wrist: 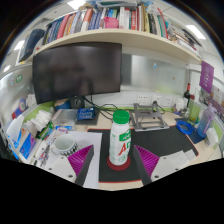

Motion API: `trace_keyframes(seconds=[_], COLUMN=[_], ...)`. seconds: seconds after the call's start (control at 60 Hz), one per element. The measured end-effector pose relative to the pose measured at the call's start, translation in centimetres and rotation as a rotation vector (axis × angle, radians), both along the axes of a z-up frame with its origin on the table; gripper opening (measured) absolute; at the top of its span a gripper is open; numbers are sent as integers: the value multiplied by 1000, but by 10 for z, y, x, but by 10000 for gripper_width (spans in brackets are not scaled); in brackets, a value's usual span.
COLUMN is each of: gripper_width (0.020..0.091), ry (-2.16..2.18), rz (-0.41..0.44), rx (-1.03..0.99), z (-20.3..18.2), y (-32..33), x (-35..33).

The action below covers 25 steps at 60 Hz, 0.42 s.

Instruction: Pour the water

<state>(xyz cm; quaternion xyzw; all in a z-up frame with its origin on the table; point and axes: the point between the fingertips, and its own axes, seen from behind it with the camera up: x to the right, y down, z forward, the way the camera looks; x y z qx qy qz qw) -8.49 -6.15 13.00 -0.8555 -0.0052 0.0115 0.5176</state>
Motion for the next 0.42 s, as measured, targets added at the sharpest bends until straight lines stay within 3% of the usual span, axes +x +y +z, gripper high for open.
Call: trace_keyframes(seconds=[0.183,0.417], gripper_width=[810,810], ry=[15,5], rz=[-24,-64], rx=[23,13], z=[49,69], y=[-20,-29], x=[-21,-19])
